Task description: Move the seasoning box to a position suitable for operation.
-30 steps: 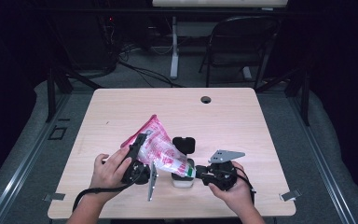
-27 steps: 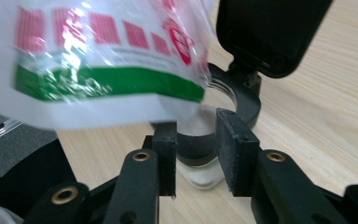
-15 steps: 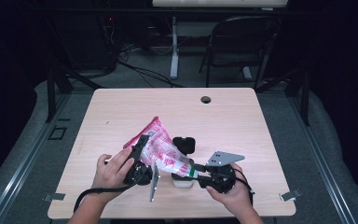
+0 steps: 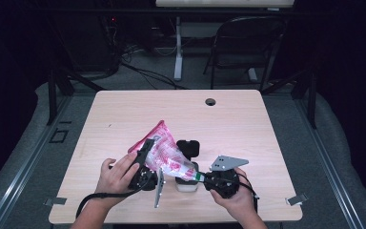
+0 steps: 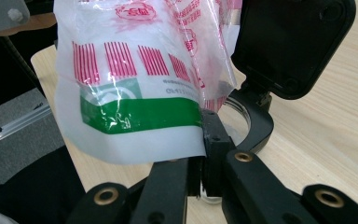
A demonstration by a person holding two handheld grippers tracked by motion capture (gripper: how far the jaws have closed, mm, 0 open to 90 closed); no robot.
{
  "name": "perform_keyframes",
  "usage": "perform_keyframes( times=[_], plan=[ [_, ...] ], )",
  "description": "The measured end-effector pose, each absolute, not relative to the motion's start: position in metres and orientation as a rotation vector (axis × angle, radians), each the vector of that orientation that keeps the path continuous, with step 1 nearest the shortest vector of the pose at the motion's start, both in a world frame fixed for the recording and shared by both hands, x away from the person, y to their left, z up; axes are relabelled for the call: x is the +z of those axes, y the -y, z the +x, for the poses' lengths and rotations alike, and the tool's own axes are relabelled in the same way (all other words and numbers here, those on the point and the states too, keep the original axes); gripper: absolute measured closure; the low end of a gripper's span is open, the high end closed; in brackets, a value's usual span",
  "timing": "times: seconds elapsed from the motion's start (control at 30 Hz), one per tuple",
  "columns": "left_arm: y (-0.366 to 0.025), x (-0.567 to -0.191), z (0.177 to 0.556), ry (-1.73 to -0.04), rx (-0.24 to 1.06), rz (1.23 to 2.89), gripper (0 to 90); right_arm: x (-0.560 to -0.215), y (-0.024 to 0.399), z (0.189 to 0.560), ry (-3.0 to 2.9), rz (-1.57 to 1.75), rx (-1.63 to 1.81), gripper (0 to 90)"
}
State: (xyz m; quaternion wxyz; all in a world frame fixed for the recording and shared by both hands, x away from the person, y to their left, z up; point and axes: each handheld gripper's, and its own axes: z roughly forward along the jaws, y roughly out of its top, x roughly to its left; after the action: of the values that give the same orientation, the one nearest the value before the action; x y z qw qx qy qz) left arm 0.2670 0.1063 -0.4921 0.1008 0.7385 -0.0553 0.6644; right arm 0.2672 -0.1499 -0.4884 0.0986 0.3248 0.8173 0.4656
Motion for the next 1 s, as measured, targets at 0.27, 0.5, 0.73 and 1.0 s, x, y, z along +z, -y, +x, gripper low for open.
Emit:
perform_keyframes(
  times=[0.27,0.5,0.73,1.0],
  plan=[
    [-0.1053,-0.4921,0.2659,0.185,1.989,2.155,60.6,-0.4918,0.1508,0.2704,-2.436,1.030,1.408,90.0],
    [-0.1037,-0.4933,0.2648,0.192,1.992,2.164,60.6,-0.4949,0.1516,0.2733,-2.446,1.079,1.392,90.0],
    [-0.1022,-0.4932,0.2634,0.199,1.993,2.161,61.0,-0.4977,0.1517,0.2745,-2.436,1.098,1.377,90.0],
    [-0.1019,-0.4933,0.2633,0.203,1.997,2.157,61.1,-0.4977,0.1518,0.2745,-2.433,1.096,1.366,90.0]
  ],
)
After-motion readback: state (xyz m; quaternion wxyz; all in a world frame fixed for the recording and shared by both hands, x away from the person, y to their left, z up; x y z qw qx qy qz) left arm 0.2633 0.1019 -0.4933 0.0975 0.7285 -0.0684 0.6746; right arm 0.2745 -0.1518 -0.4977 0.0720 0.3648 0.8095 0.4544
